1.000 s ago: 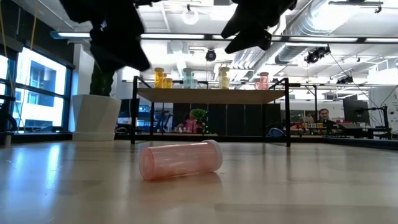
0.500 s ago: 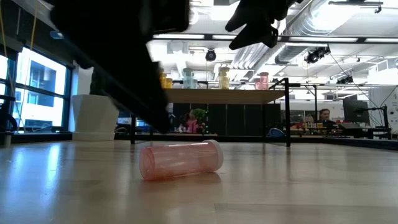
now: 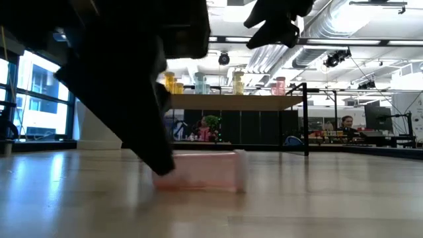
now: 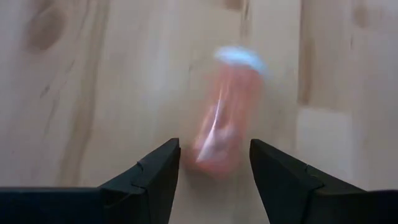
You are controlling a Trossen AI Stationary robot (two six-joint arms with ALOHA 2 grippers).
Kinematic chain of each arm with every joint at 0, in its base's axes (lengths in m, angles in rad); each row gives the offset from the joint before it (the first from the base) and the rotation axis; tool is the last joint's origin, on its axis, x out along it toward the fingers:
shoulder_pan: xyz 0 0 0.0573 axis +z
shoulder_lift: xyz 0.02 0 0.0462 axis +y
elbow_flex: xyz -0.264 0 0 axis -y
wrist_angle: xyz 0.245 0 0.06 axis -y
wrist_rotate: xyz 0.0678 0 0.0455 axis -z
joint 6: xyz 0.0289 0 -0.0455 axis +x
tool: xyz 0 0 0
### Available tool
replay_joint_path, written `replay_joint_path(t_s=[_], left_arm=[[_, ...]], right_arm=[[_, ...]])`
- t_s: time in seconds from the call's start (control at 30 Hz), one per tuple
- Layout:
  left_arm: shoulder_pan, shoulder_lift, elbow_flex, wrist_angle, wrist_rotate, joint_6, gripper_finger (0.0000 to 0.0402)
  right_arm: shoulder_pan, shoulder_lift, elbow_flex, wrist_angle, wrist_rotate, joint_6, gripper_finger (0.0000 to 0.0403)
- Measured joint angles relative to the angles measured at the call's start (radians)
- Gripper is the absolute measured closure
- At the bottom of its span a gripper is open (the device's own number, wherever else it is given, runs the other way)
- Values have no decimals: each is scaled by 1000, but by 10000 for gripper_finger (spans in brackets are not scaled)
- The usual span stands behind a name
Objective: Pick and place medicine bottles onto shelf by color
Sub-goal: Put the pink pill bottle on the shelf
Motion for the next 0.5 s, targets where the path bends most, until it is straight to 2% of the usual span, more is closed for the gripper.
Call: replay_joint_path(t_s=[0.2,0.5], left_arm=[[13,10,4,0,-13,11,216],[13,10,3,14,-34,201,216]], right_arm=[[0,0,0,-4,3,0,187],[-1,0,0,-8,3,0,187]])
